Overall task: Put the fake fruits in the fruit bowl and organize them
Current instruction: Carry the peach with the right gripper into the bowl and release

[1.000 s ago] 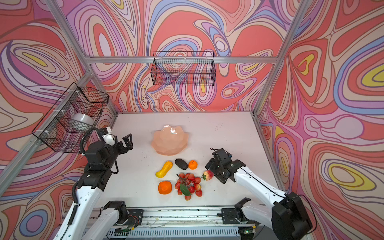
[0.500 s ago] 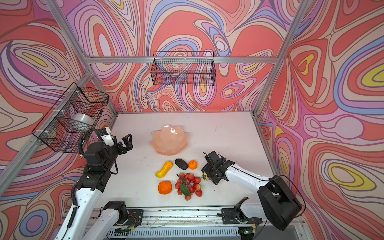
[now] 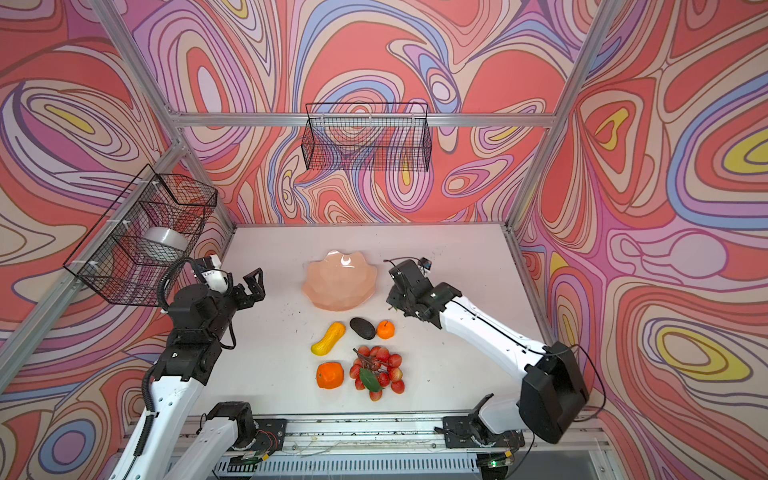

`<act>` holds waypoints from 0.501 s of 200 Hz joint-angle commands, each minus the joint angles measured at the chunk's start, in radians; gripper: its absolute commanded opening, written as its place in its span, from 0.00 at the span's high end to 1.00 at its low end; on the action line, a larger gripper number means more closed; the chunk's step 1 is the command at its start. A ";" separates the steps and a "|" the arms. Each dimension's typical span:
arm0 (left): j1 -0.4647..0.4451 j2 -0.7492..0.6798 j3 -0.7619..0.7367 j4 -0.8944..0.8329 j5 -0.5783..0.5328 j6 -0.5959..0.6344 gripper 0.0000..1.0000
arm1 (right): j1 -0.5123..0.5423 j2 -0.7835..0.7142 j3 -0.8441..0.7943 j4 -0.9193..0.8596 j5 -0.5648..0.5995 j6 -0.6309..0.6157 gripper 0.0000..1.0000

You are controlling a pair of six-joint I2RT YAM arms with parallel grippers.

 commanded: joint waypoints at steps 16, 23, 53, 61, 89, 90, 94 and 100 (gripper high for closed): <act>-0.001 -0.004 -0.005 -0.035 -0.026 -0.010 0.00 | 0.040 0.269 0.279 -0.028 0.006 -0.276 0.64; -0.003 -0.002 -0.004 -0.040 -0.026 -0.012 0.00 | 0.044 0.328 0.338 -0.033 0.005 -0.298 0.64; -0.009 0.004 0.007 -0.082 -0.005 -0.012 0.00 | 0.063 0.544 0.565 -0.075 -0.017 -0.376 0.65; -0.009 0.007 0.020 -0.129 0.007 -0.012 0.00 | 0.069 0.598 0.622 -0.096 -0.016 -0.391 0.65; -0.009 0.030 0.075 -0.317 0.058 -0.038 0.02 | 0.076 0.736 0.757 -0.136 -0.025 -0.417 0.65; -0.009 0.030 0.074 -0.322 0.061 -0.039 0.02 | 0.076 0.739 0.762 -0.137 -0.027 -0.417 0.65; -0.009 0.032 0.074 -0.339 0.076 -0.040 0.02 | 0.076 0.756 0.776 -0.140 -0.029 -0.421 0.65; -0.009 0.033 0.073 -0.361 0.100 -0.043 0.03 | 0.077 0.779 0.797 -0.145 -0.032 -0.425 0.64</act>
